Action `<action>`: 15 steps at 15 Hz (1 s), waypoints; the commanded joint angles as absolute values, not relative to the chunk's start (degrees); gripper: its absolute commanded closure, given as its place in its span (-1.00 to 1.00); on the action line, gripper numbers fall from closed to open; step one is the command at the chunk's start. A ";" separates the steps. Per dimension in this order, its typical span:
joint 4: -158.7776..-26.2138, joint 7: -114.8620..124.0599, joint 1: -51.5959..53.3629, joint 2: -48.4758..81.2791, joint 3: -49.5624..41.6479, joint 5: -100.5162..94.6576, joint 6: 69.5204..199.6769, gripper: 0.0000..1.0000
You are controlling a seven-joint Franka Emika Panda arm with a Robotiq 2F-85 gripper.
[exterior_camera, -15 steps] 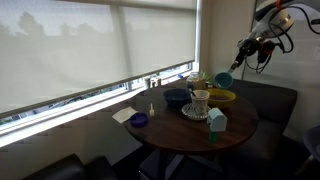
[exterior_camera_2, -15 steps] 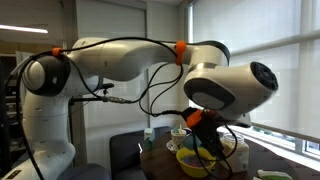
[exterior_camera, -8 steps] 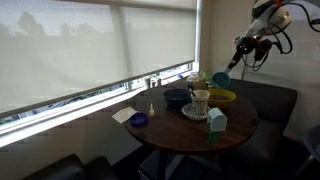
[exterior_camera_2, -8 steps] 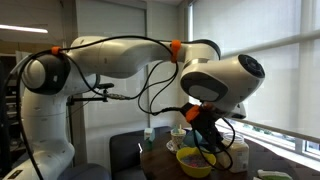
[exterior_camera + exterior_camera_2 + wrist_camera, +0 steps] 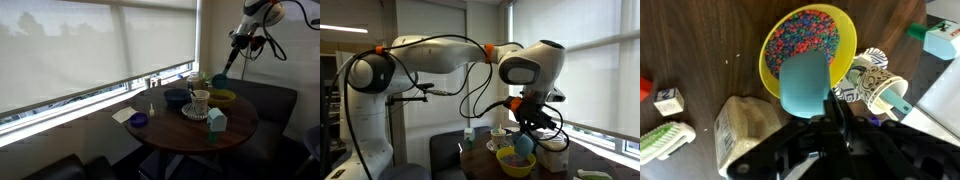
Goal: Scoop up the serial in the bowl with the blue spoon
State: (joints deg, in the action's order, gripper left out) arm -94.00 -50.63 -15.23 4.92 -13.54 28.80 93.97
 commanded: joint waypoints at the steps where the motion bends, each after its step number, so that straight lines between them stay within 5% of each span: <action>1: -90.74 -46.30 -11.14 5.46 -9.88 20.13 100.70 0.95; 5: -90.33 -42.10 -6.92 6.02 -6.41 6.92 105.16 0.95; 9: -86.25 -44.60 -8.64 5.39 -6.86 6.50 87.80 0.95; 10: -89.34 -42.42 -7.31 5.70 -5.90 5.22 94.30 0.81; 15: -87.81 -41.91 -8.06 5.35 -6.43 1.96 90.68 0.95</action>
State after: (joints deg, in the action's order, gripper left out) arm -87.33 -44.14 -8.73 5.18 -6.92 5.46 89.18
